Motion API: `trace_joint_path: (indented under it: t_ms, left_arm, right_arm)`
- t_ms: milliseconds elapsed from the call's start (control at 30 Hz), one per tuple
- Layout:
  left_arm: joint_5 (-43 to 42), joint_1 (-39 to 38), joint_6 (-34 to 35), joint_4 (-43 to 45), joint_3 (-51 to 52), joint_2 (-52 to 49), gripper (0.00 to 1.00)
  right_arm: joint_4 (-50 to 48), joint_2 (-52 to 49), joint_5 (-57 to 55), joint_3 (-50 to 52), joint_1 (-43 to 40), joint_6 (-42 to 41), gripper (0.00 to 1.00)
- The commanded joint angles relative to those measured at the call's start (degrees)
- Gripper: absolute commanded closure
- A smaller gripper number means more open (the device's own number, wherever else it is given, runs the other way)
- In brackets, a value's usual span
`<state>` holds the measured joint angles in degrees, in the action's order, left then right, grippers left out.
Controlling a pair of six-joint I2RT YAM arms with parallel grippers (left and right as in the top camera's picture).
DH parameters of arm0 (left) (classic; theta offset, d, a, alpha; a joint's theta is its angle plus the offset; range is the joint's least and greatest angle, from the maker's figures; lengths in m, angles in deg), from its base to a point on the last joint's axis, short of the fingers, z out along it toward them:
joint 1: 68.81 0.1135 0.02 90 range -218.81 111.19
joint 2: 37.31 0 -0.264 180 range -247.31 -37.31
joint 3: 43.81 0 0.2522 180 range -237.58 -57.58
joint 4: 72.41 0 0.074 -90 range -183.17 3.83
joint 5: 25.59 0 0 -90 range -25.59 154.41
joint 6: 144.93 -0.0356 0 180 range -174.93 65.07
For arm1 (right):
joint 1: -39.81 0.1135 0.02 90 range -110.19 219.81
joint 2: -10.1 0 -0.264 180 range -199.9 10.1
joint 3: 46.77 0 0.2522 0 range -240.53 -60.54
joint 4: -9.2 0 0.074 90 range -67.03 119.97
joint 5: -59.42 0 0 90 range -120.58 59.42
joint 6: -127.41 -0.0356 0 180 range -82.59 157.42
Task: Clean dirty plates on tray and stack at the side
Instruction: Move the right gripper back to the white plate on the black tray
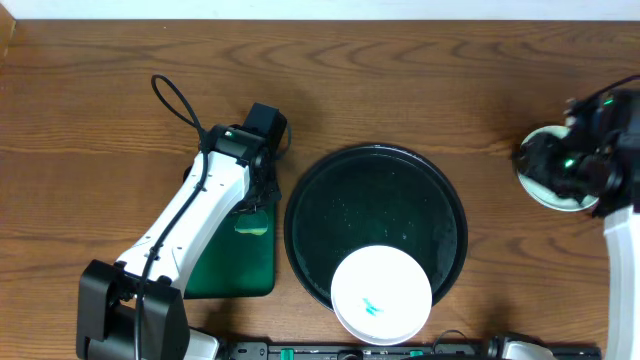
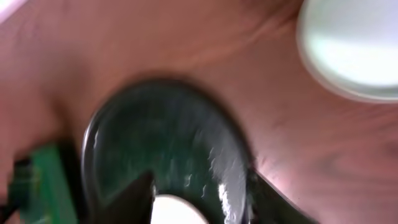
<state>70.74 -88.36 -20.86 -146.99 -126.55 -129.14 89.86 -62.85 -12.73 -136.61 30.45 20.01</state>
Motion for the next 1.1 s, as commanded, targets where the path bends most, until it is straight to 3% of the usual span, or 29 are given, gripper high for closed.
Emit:
trace_joint_path:
  t_ms: [0,33,100,233,367,600,1067]
  left_arm:
    - [0.15,0.24,-0.81,0.09,0.46,-0.33,0.93]
    - [0.15,0.24,-0.81,0.13,0.46,-0.33,0.93]
    - [0.15,0.24,-0.81,0.13,0.46,-0.33,0.93]
    - [0.15,0.24,-0.98,0.11,0.46,-0.33,0.93]
    - [0.13,0.24,-1.05,0.07,0.46,-0.33,0.93]
    - [0.13,0.24,-1.03,0.07,0.46,-0.33,0.93]
    - [0.13,0.24,-1.03,0.09,0.46,-0.33,0.93]
  right_arm:
    - [3.61,0.33,5.4,0.24,4.92,2.64,0.18]
    - [4.48,0.31,6.34,0.44,6.19,4.17,0.15]
    - [5.29,0.31,7.74,1.68,9.31,9.2,0.21]
    - [5.55,0.13,9.66,6.23,15.26,18.14,0.1]
    - [4.13,-1.49,10.01,13.03,19.45,16.11,0.07]
    - [-7.91,-6.95,18.86,25.68,22.99,19.61,0.14]
    - [-13.49,-17.88,19.12,27.74,26.16,19.82,0.16]
